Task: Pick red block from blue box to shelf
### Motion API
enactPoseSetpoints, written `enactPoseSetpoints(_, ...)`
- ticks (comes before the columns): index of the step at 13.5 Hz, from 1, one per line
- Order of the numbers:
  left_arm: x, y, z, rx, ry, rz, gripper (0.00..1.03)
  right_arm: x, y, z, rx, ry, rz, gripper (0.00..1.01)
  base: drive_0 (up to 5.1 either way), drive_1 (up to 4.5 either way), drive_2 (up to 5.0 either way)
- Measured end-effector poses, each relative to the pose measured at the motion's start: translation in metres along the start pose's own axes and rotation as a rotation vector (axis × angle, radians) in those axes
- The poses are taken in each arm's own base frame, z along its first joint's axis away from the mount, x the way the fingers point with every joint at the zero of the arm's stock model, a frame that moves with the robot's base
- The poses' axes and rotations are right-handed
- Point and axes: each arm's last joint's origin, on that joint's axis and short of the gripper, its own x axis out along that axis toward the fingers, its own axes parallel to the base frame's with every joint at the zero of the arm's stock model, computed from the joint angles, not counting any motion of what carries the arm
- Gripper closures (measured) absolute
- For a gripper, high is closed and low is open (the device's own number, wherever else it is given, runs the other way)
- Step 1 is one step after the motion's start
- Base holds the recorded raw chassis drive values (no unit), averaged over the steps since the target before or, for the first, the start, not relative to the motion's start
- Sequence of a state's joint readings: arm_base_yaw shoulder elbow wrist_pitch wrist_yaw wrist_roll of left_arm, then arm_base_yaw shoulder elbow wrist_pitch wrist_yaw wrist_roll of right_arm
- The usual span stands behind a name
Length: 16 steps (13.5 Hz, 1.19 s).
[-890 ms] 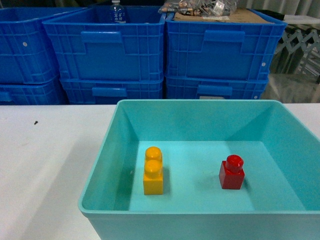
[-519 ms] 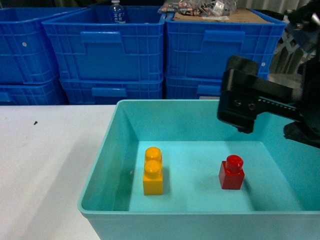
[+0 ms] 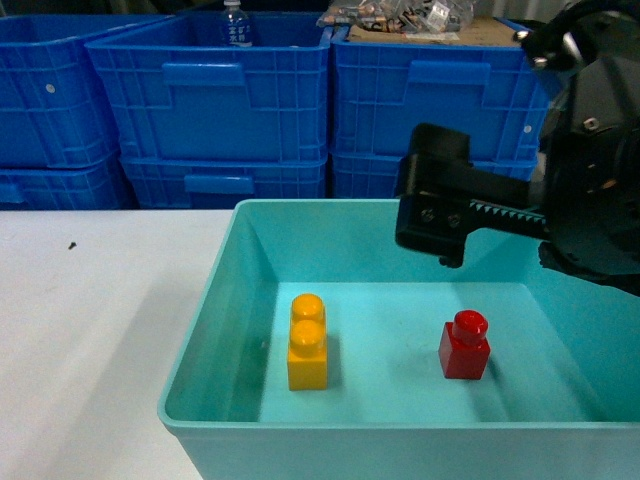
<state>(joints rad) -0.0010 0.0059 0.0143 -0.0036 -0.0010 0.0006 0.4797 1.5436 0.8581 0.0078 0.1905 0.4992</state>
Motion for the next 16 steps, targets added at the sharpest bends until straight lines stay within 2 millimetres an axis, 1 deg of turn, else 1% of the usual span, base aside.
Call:
enactPoseSetpoints(3,0.000,0.000,0.000,0.000,0.000,0.000,0.05,0.010,0.004,-0.004,-0.048,-0.002,-0.011,0.03,0.0,0.00,0.0)
enactPoseSetpoints(9,0.000,0.000,0.000,0.000,0.000,0.000,0.05,0.027,0.003,-0.013,-0.142,0.015,-0.063,0.03,0.0,0.00,0.0)
enactPoseSetpoints(10,0.000,0.000,0.000,0.000,0.000,0.000,0.05,0.035,0.002,-0.016,-0.171,0.019,-0.076,0.03,0.0,0.00,0.0)
enactPoseSetpoints(11,0.000,0.000,0.000,0.000,0.000,0.000,0.05,0.051,-0.005,-0.023,-0.194,0.029,-0.105,0.03,0.0,0.00,0.0)
enactPoseSetpoints(12,0.000,0.000,0.000,0.000,0.000,0.000,0.05,0.068,-0.008,-0.035,-0.200,0.054,-0.121,0.03,0.0,0.00,0.0)
enactPoseSetpoints(13,0.000,0.000,0.000,0.000,0.000,0.000,0.05,0.076,-0.017,-0.050,-0.153,0.091,-0.204,0.03,0.0,0.00,0.0)
enactPoseSetpoints(14,0.000,0.000,0.000,0.000,0.000,0.000,0.05,0.079,-0.020,-0.055,-0.113,0.102,-0.248,0.03,0.0,0.00,0.0)
enactPoseSetpoints(16,0.000,0.000,0.000,0.000,0.000,0.000,0.05,0.082,-0.016,-0.056,-0.098,0.093,-0.243,0.03,0.0,0.00,0.0)
